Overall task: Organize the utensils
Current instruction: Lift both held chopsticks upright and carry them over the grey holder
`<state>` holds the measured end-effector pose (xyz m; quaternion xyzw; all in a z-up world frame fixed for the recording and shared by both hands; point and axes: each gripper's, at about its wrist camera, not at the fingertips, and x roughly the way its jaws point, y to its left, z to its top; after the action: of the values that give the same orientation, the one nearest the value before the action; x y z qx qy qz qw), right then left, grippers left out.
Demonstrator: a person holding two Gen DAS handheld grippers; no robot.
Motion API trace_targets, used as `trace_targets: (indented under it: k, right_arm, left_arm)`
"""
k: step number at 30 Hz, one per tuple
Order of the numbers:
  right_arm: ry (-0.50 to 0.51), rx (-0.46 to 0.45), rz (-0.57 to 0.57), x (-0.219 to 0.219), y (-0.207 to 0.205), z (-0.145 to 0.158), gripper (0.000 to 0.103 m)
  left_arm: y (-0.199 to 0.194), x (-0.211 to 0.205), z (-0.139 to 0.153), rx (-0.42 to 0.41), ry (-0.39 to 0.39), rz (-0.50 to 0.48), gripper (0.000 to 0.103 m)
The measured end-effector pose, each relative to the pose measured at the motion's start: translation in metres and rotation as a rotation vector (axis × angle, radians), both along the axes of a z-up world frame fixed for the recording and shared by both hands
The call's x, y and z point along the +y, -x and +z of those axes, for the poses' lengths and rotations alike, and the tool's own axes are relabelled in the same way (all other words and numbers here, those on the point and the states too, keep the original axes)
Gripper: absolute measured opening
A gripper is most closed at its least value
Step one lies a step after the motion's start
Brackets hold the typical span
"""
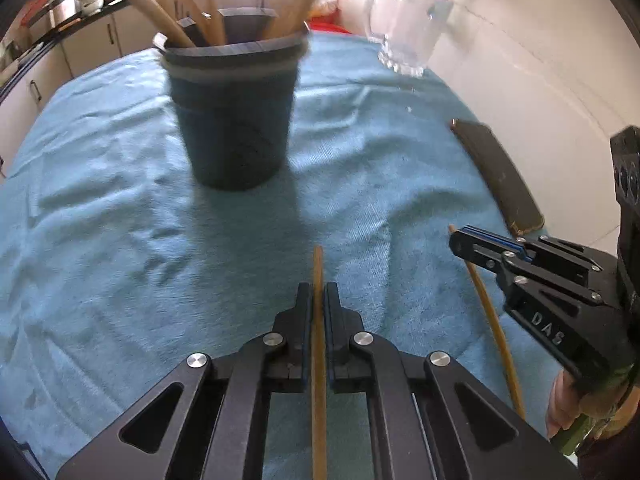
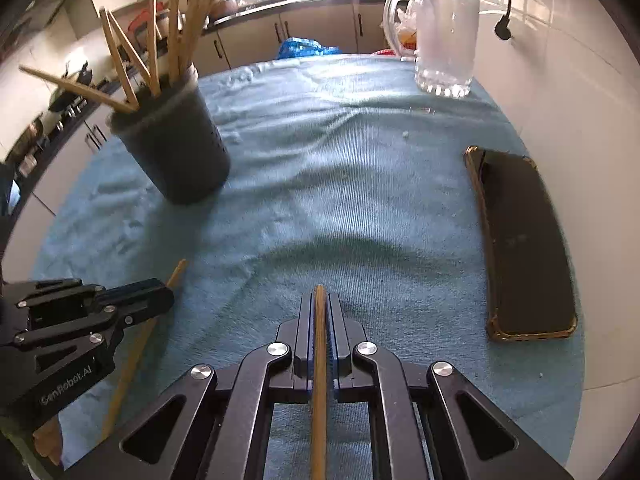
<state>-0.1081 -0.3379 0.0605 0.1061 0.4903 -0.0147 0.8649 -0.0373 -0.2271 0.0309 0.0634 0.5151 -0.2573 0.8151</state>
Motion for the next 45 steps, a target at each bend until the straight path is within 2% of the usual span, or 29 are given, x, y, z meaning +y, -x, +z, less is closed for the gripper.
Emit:
trace_targets:
  k: [3, 9, 20, 30, 45]
  right_arm:
    - [-0.021, -0.050, -0.005, -0.001, 0.008, 0.019, 0.006]
    - [-0.040, -0.163, -0.017, 0.001, 0.030, 0.061, 0.006]
    - [-0.051, -0.315, -0.005, 0.022, 0.078, 0.112, 0.006]
    - [-0.042, -0.395, 0.023, 0.040, 0.103, 0.139, 0.006]
    - [-0.017, -0.489, 0.052, 0.060, 0.114, 0.175, 0.006]
  left_arm:
    - [0.009, 0.015, 0.023, -0.042, 0.027, 0.014, 0.005]
    - [0.038, 0.042, 0.076, -0.179, 0.082, 0.025, 0.005]
    - [0.092, 0.069, 0.126, -0.365, 0.094, 0.031, 0.005]
    - [0.125, 0.083, 0.149, -0.420, 0.122, 0.015, 0.005]
    - [0.134, 0.098, 0.179, -0.467, 0.179, 0.034, 0.005]
